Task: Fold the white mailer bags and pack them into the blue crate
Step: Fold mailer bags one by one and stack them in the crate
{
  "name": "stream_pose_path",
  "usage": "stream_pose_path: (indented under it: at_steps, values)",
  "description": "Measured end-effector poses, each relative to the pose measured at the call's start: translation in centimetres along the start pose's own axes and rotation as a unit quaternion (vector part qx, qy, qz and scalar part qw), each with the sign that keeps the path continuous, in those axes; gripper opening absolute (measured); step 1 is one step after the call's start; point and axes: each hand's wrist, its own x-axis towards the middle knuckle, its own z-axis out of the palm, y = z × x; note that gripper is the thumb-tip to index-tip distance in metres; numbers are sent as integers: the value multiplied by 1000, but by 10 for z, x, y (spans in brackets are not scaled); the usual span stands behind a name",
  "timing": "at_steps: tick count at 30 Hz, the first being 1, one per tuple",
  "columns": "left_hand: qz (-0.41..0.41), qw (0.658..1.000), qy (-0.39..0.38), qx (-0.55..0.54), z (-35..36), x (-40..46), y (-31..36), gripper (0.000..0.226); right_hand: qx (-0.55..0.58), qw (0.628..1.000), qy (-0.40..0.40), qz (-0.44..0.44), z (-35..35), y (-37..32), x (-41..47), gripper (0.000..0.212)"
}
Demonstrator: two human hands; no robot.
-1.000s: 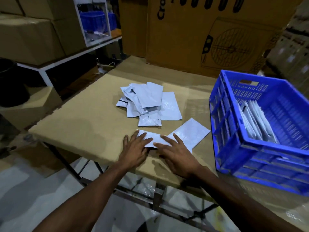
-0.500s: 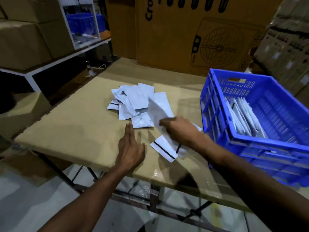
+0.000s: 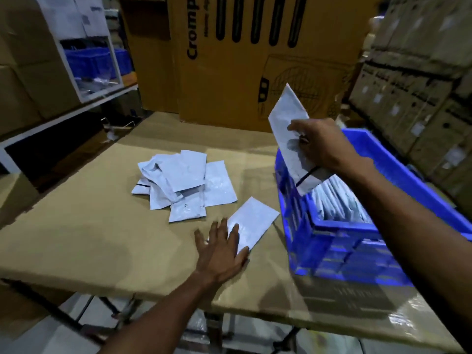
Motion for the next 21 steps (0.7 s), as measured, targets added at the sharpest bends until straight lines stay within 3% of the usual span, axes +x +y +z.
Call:
stream_pose_path:
  at_steps: [5, 10, 14, 21]
  values:
    - [37, 998, 2, 60, 12, 21, 26, 62, -88, 996, 0, 9, -33, 40, -9, 47]
    - [20, 998, -31, 51, 24, 42, 38, 65, -131, 980, -113, 95, -27, 86, -30, 31]
    - [20, 999, -18, 37, 32, 46, 35, 64, -191, 966, -136, 106, -5, 138, -52, 43]
    - [25, 999, 1, 28, 34, 46, 35, 62, -252, 928, -240, 133, 36, 183, -88, 38]
